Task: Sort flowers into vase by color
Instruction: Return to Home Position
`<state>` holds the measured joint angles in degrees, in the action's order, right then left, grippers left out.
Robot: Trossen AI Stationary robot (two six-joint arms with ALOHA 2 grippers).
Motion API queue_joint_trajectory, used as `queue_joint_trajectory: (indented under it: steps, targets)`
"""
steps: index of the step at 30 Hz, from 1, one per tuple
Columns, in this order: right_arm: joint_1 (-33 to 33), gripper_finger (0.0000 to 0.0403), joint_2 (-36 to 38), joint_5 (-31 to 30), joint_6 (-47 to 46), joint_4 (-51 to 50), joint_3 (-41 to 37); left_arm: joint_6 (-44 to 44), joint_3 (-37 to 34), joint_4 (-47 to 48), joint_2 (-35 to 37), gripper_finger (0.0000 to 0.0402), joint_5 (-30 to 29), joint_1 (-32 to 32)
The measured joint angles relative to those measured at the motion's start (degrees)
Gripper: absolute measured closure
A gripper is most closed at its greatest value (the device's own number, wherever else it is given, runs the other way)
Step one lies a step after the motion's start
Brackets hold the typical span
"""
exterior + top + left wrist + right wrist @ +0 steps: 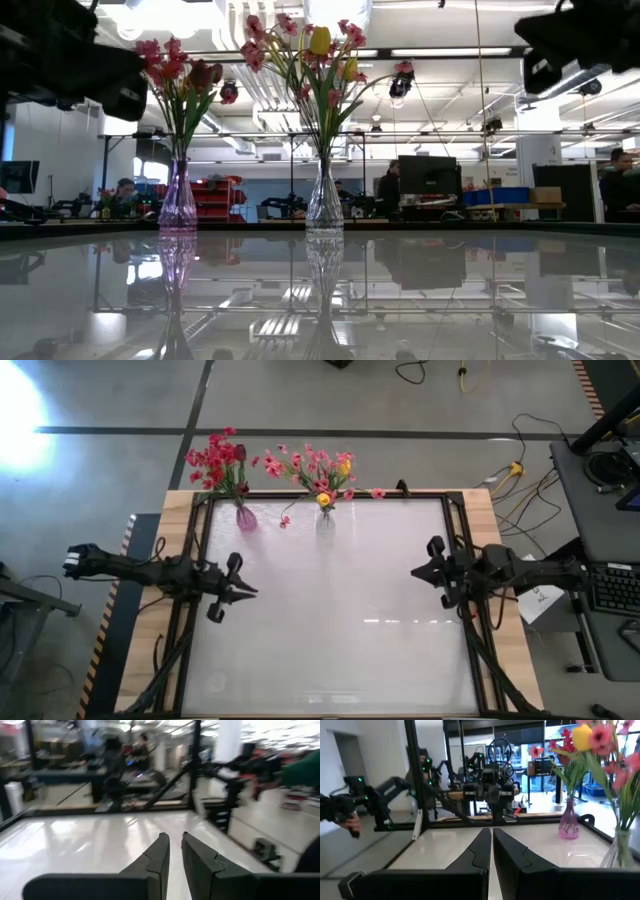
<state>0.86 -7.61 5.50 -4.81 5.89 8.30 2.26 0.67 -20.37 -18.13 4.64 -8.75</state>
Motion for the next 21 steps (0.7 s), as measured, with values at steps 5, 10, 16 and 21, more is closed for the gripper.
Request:
queue_joint_trajectory:
  steps: [5, 10, 16, 21]
  targets:
    - [0.0, 0.039, 7.68, 0.45, -3.29, 3.04, -7.73, -0.55, -0.07, 2.61, 5.77, 0.0365, 2.41, 0.04]
    - [0.0, 0.039, 5.74, 0.51, -2.63, 0.64, -7.59, -2.61, -0.09, 7.27, 12.63, 0.0365, 2.4, 0.12]
    - [0.0, 0.039, 6.07, 0.37, 0.17, -4.11, -7.59, -4.86, -0.11, 17.62, 18.12, 0.0365, 0.77, 0.42]
    - [-0.02, 0.039, 5.62, -0.13, 1.78, -4.29, -7.61, -5.27, -0.11, 17.0, 18.17, 0.0365, 2.56, 0.61]
